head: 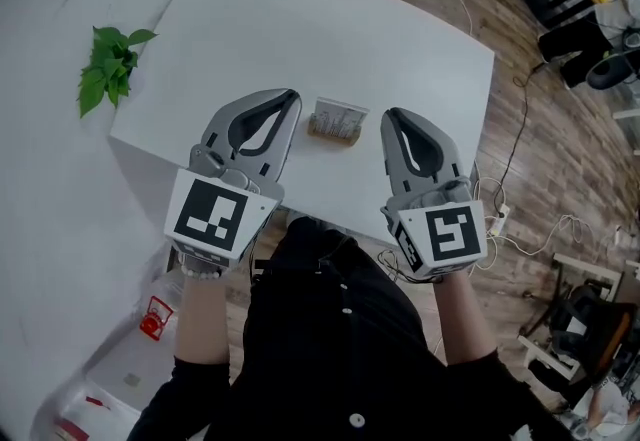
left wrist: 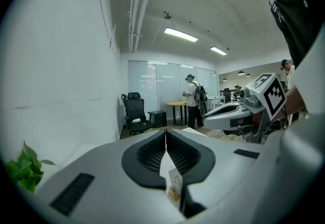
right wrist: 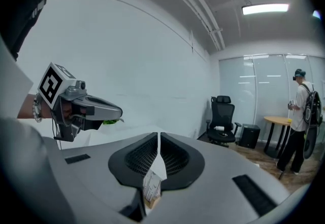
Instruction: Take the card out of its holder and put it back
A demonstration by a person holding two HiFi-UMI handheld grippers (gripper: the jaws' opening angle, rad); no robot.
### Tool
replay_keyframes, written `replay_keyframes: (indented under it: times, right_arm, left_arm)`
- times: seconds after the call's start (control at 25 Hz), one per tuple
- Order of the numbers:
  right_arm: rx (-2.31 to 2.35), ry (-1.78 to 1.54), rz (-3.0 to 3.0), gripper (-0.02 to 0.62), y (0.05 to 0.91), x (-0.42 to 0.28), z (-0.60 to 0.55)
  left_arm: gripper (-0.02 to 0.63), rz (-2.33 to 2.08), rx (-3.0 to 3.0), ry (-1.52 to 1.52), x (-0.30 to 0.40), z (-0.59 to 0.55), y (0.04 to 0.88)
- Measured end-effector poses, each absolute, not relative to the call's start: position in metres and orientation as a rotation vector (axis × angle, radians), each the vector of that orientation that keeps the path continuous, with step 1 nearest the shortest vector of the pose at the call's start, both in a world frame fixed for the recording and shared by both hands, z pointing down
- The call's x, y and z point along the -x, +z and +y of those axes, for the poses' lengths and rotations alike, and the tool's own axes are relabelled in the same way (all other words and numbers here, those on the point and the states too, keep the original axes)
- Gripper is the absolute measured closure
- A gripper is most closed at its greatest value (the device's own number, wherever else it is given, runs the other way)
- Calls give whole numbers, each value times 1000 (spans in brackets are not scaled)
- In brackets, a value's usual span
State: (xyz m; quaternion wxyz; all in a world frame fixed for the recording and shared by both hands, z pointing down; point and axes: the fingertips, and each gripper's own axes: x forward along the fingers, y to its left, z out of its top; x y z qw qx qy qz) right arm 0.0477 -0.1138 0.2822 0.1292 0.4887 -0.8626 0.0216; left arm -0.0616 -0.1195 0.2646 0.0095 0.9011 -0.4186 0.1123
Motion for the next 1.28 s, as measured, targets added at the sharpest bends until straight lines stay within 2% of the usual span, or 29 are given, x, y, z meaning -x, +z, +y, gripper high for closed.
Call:
replay_keyframes:
  times: [0.4,1.28]
  right_arm:
    - [-1370,-123,-2621,546,218,-27,-97]
    - [-1363,-169,-2616,548,206,-38,-90]
  left_arm:
    - [592,-1462,-2885,314,68,-88,204]
    - [592,-1485,-2884,336,70,-75,200]
